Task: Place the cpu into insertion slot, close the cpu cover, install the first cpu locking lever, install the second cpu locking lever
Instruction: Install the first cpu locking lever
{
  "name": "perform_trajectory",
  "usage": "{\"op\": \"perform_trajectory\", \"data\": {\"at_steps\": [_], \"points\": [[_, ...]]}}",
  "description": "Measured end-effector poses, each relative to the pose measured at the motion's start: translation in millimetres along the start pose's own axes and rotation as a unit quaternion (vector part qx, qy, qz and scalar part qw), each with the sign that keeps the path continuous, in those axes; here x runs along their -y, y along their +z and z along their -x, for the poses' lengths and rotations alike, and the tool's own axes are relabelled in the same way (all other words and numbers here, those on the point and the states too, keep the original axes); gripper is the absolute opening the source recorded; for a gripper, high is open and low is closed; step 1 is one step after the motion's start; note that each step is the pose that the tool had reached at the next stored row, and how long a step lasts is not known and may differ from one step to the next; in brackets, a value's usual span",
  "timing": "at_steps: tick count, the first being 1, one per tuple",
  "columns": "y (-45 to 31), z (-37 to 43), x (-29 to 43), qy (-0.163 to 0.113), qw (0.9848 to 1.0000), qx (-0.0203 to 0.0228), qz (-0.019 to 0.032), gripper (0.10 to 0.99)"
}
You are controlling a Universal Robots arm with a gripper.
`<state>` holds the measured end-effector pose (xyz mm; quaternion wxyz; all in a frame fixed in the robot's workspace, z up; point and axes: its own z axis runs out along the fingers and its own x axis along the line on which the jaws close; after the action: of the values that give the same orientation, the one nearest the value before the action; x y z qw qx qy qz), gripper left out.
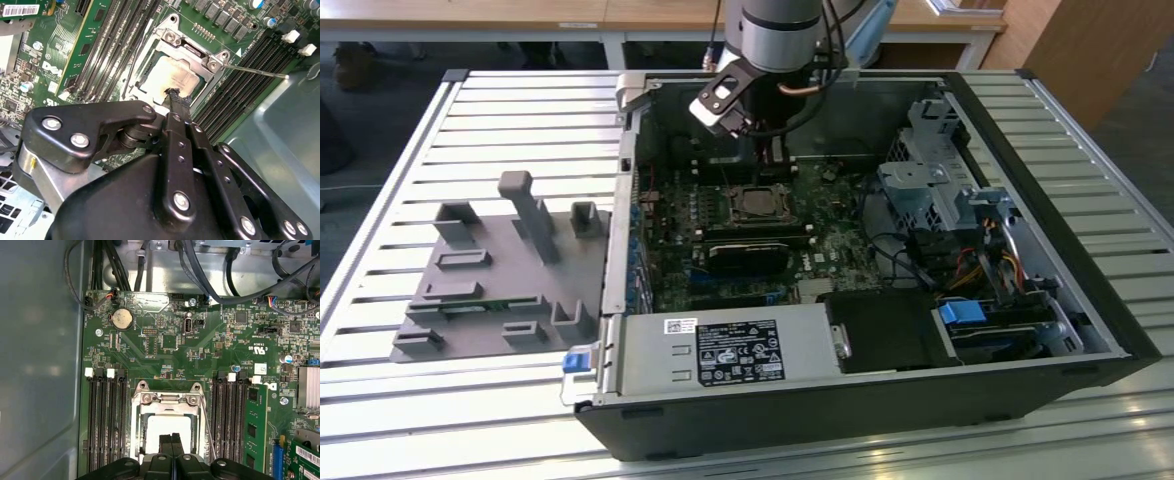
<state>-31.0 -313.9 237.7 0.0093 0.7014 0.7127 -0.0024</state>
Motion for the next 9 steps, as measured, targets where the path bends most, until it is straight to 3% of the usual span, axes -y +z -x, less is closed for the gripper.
{"op": "perform_trajectory", "data": {"at_steps": [9], "points": [[-2.6,0.1,0.0,0.000,1.0000,0.0017,0.0000,0.118]]}}
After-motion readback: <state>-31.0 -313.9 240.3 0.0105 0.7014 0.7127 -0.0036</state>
